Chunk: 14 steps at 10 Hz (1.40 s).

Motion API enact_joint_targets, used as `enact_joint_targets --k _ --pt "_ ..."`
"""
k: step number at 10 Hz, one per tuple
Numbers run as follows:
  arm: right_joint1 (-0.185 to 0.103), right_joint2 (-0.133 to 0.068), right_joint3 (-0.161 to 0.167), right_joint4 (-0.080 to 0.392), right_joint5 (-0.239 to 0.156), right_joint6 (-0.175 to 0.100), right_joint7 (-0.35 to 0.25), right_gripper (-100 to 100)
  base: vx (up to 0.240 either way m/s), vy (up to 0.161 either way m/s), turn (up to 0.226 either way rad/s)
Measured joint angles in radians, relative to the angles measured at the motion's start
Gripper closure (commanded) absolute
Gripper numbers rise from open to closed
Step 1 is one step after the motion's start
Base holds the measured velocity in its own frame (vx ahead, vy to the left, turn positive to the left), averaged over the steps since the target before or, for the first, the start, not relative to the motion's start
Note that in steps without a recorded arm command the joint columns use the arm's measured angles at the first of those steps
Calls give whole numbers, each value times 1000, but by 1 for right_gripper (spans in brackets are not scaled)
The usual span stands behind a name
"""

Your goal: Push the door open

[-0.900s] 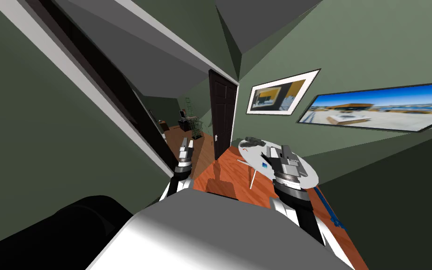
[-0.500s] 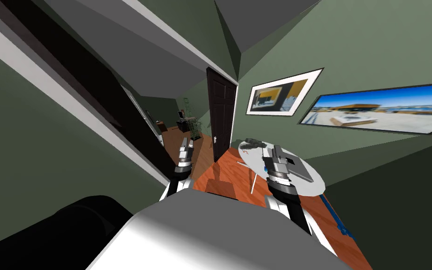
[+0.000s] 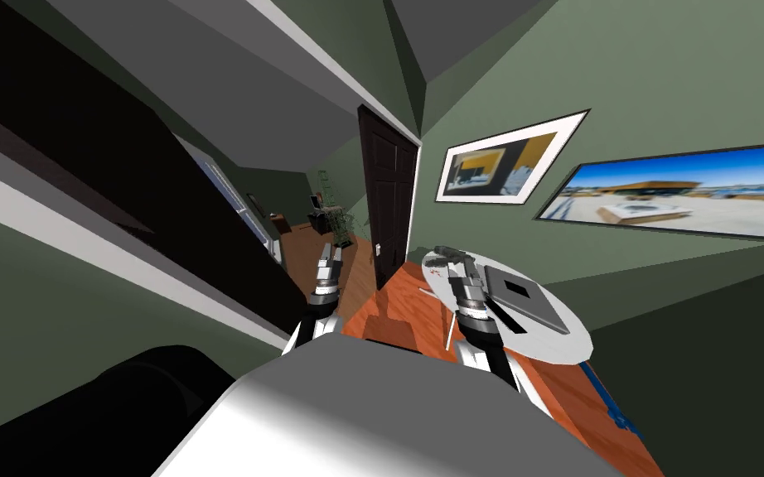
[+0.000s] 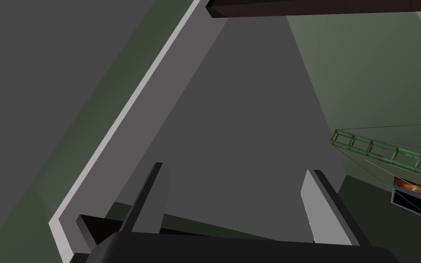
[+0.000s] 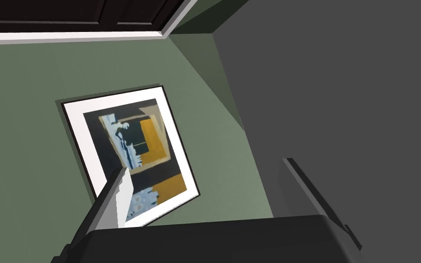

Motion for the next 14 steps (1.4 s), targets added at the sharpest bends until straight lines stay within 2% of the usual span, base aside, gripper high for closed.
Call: enact_joint_targets --k 3,5,7,10,14 --pt "-26 -17 58 62 0 -15 -9 -100 149 6 -36" --pt "-32 -24 94 90 2 -24 -13 -100 107 0 -30" --pt "-54 -29 136 143 5 -37 -14 -100 132 3 -43" --pt "-77 -47 191 190 5 -42 -24 -100 107 6 -36" --pt "-113 -61 260 275 6 -65 -31 -100 90 14 -34"
